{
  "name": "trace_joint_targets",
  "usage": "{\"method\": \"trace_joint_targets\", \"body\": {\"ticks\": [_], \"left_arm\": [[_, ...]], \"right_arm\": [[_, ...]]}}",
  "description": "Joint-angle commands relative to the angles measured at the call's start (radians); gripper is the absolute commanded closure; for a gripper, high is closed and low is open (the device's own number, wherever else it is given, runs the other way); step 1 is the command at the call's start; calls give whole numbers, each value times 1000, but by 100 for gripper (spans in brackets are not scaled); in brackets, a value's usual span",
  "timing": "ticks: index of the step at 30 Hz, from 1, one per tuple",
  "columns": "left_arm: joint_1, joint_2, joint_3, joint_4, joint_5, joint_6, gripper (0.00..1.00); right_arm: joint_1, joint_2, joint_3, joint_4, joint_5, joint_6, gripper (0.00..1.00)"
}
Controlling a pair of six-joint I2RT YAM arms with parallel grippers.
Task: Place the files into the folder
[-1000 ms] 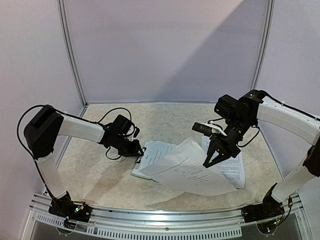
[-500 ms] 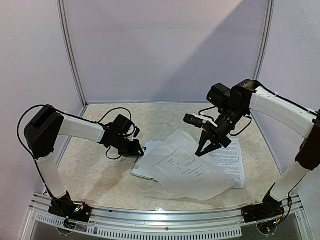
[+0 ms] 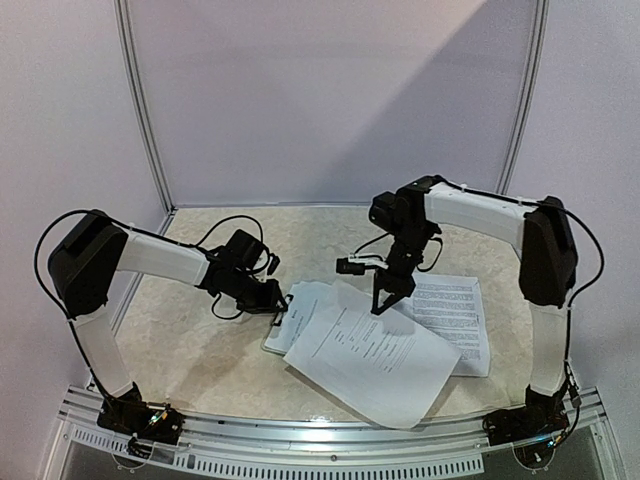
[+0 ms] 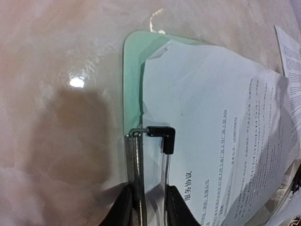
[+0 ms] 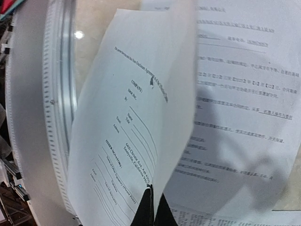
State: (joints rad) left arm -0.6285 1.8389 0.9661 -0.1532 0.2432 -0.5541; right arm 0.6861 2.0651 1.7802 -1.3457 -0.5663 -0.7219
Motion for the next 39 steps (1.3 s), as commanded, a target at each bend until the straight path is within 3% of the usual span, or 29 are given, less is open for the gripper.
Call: {"method": "trace_joint_targets", "body": {"ticks": [1,11,26,39], "left_arm": [[-22,41,-44,-77,12,-7,100],[-22,38,-48,-72,14,-9,100],[-25,44,-52,-63,18,-11,100],[-24,39,-47,-74,14,-5,100]], "right_arm": [[-3,148,128,-79,205,-17,100],[18,320,266,-17,314,-31,96],[30,269,295,111,235,-3,100],[32,339,366,178,148,64,100]]}}
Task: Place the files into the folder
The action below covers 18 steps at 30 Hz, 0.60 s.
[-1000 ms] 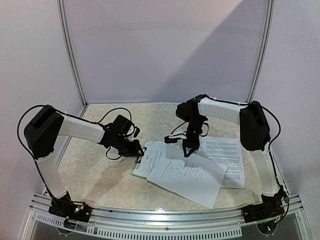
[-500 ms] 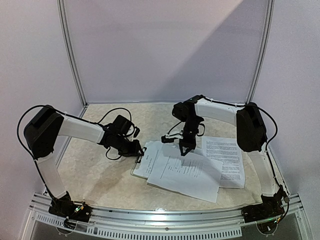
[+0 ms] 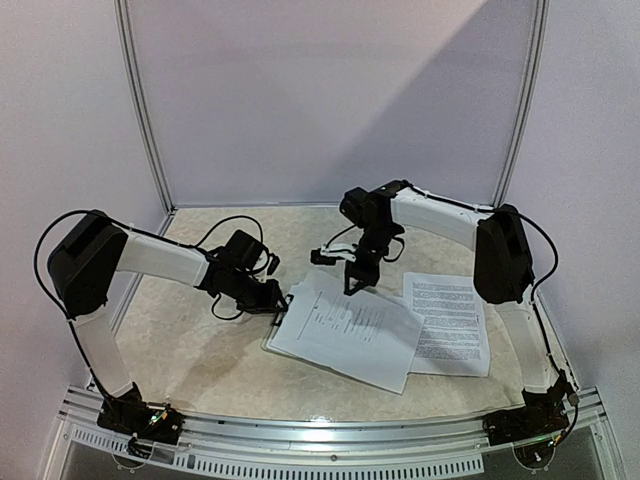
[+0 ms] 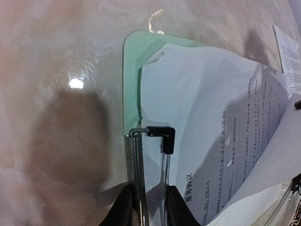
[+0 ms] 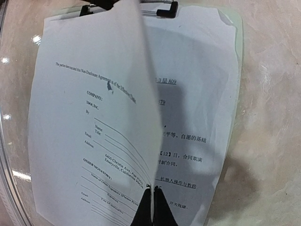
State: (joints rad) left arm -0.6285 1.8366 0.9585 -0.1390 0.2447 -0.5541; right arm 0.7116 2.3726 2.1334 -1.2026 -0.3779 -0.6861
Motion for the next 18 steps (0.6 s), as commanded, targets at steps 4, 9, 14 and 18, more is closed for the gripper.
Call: {"method": "trace_joint_targets", "body": {"ticks": [4,9,14,18], "left_arm": [[-24,42,-38,-86,13,-7,100],[-24,47,-35,-85,14,-7,100],[-25,46,-33,-86,15,-6,100],[-25,46,-37,-83,14,-6,100]], "right_arm": [[10,54,13,24,-29,33,99],[10,75,13,44,-9,51,97],[16,86,13,66,3,67,94],[19,98,13,80,13,79,94]]}}
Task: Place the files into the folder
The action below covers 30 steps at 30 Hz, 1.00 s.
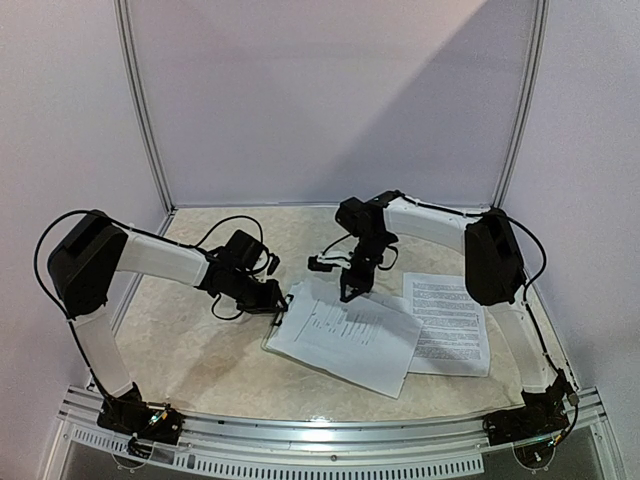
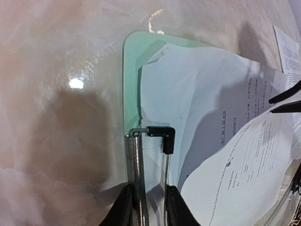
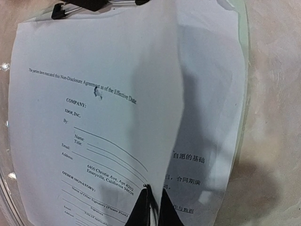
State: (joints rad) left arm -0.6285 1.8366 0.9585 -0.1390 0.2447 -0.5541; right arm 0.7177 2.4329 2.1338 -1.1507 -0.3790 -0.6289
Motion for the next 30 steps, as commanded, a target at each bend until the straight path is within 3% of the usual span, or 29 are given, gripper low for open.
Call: {"method": "trace_joint_targets", "body": {"ticks": [1,30], "left_arm": [[-25,46,-39,-81,14,-8,100],[-13,24,-85,-6,102,-44,100]], "right_arm": [[12,40,12,36,19,25,93],[43,64,20,154,112,136,81]]}}
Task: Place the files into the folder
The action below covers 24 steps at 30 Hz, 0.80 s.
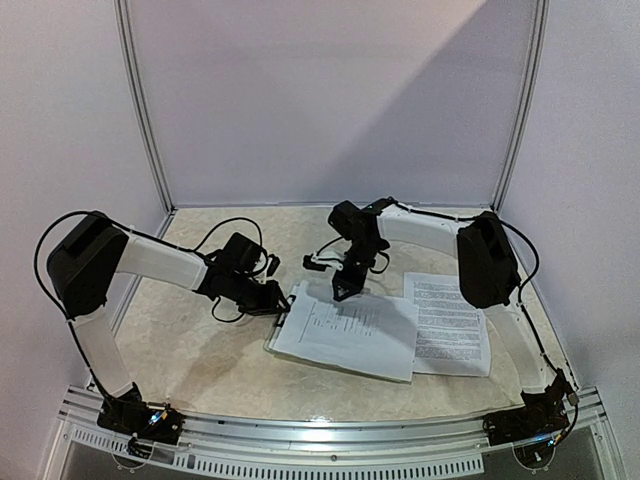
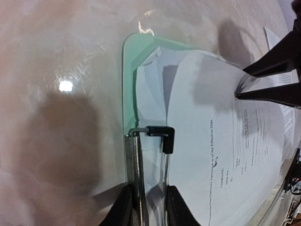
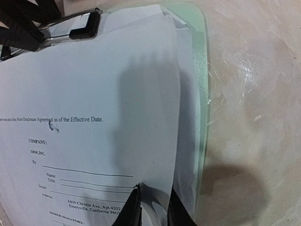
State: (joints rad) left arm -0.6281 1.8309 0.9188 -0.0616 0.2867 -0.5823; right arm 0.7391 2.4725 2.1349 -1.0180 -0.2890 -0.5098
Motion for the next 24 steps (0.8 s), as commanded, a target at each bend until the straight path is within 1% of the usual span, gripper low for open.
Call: {"method": "trace_joint_targets", "body": {"ticks": [1,4,7,10,12,15,20,24], "left_arm": [[-12,29,-47,-81,61,-15,100],[-12,35,-46,-77,62,-14,100],[-12,40,-46,-71,63,-16,100],[-12,41,-48,-67,64,-15,100],[-12,41,-51,-67,65,-16,100],[-10,40,-58,-64,65,-14,100],[-9,51,-57,-58,68,-11,100],[-9,57,-51,-57,69,-11,100]], "right_arm": [[24,15,20,24,15,21,81],[29,-19,20,45,-4,43,79],[36,-32,22,59,9,55,71],[36,-29,22,61,18,65,67],[36,-31,30,53,20,69,62],[37,-66,34,59,40,76,49],[36,-158,33,78,61,79,35],[36,-188,28,64,13,92,33]]}}
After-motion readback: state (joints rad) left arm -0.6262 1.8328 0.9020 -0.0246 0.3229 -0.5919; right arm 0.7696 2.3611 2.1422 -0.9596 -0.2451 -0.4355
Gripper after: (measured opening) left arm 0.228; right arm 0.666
